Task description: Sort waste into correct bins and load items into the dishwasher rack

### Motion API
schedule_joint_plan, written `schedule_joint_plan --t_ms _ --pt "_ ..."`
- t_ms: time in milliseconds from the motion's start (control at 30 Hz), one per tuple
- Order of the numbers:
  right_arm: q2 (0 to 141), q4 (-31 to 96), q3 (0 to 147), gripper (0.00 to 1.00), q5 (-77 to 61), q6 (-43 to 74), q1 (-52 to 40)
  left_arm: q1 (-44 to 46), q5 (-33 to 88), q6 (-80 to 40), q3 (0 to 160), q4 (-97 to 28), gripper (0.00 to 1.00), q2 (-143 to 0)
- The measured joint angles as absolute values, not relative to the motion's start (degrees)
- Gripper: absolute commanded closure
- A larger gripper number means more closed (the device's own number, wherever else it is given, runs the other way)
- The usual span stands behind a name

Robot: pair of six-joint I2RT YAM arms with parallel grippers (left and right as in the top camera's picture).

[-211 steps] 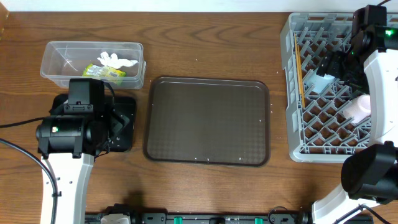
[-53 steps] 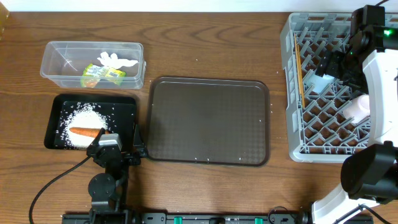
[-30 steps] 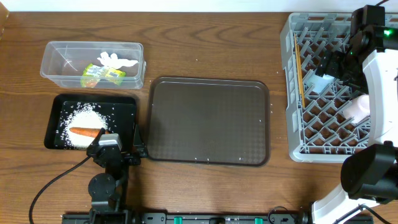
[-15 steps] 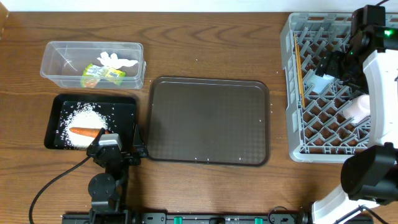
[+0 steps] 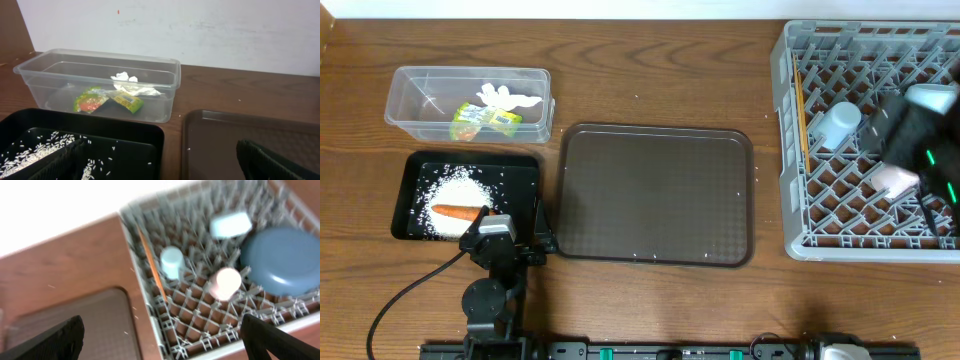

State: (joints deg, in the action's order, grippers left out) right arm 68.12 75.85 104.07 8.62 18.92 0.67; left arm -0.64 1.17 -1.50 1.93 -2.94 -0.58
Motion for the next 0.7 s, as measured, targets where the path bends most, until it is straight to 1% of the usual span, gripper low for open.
schedule_joint_plan --t_ms 200,300,500,600,700 --pt "54.4 76.1 104.2 0.01 8.7 18.9 0.4 -0.6 1.2 -1.5 1.9 -2.9 0.02 -0.6" --pt "49.6 78.4 104.3 0.01 9.0 18.9 0.4 -0.6 1.2 -1.5 1.9 -2.9 0.02 -0.6" --pt "46.2 83.0 104.4 0.01 9.9 18.9 0.4 -0.6 1.2 -1.5 1.9 -2.9 0.02 -0.6" --pt "45.6 82.7 102.5 0.01 9.8 18.9 0.4 -0.6 1.2 -1.5 1.9 -2.9 0.02 -0.6" --pt "43.1 79.8 96.4 0.01 9.1 18.9 0.4 -0.6 1.2 -1.5 1.9 -2.9 0.02 -0.6"
